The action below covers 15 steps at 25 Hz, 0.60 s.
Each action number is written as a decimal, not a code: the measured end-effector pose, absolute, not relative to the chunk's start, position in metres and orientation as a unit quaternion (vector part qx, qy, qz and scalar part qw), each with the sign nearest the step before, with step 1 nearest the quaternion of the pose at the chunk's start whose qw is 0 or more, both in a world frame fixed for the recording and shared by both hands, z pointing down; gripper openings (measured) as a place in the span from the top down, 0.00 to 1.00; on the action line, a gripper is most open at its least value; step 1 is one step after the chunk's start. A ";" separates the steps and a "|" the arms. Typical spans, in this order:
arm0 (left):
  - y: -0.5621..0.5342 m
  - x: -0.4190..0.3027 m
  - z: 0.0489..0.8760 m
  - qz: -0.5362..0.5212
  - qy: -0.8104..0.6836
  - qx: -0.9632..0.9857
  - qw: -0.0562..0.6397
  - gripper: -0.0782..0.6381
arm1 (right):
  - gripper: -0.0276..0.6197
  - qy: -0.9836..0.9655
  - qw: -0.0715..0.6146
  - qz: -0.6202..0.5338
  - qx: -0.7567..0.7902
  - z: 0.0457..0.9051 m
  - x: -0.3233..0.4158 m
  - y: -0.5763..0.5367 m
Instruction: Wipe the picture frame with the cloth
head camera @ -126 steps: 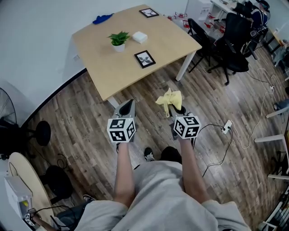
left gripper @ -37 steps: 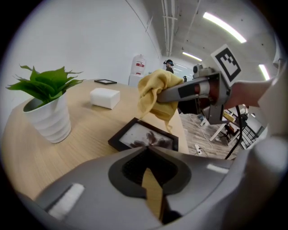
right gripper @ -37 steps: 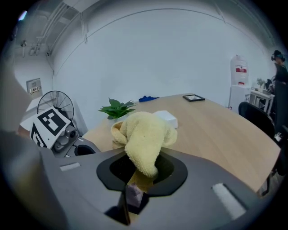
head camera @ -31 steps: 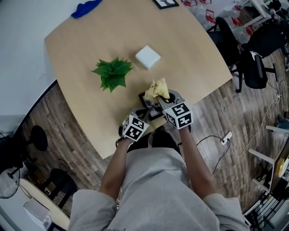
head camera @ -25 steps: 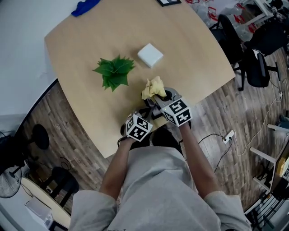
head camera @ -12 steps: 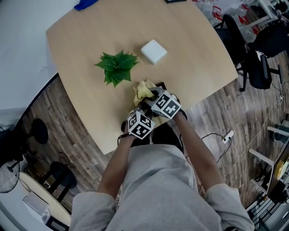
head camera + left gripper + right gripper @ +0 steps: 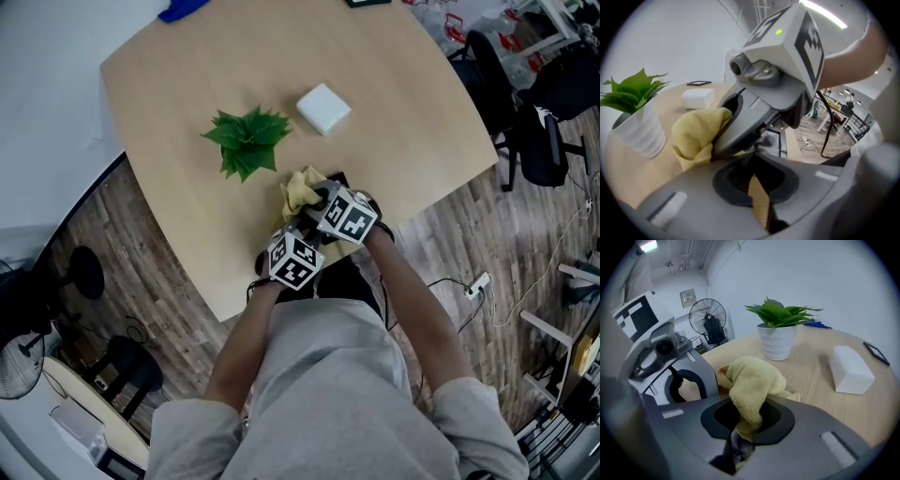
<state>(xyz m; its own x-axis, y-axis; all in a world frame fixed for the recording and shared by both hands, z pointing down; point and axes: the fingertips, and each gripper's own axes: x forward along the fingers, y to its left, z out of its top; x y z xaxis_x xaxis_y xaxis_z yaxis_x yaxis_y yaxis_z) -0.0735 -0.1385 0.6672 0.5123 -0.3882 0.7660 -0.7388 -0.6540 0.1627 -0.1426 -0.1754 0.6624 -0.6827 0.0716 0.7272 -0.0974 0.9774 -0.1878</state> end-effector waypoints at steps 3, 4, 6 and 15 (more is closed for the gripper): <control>-0.139 -0.074 0.668 0.361 -0.337 0.834 0.247 0.82 | 0.87 -0.910 0.405 0.084 0.003 0.662 -0.142 -0.175; -0.139 -0.074 0.668 0.361 -0.336 0.834 0.248 0.82 | 0.87 -0.911 0.405 0.079 0.005 0.662 -0.141 -0.175; -0.140 -0.073 0.668 0.360 -0.335 0.834 0.250 0.82 | 0.87 -0.912 0.405 0.073 0.012 0.662 -0.137 -0.177; -0.141 -0.071 0.668 0.361 -0.334 0.834 0.250 0.82 | 0.87 -0.910 0.410 0.051 0.019 0.661 -0.127 -0.182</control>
<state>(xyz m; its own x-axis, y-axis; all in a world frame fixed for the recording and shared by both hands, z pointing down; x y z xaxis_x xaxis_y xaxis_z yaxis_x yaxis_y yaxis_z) -0.0715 -0.1414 0.6685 0.5164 -0.3767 0.7690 -0.7375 -0.6521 0.1758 -0.1266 -0.1822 0.6612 -0.6629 0.0083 0.7487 -0.0758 0.9941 -0.0781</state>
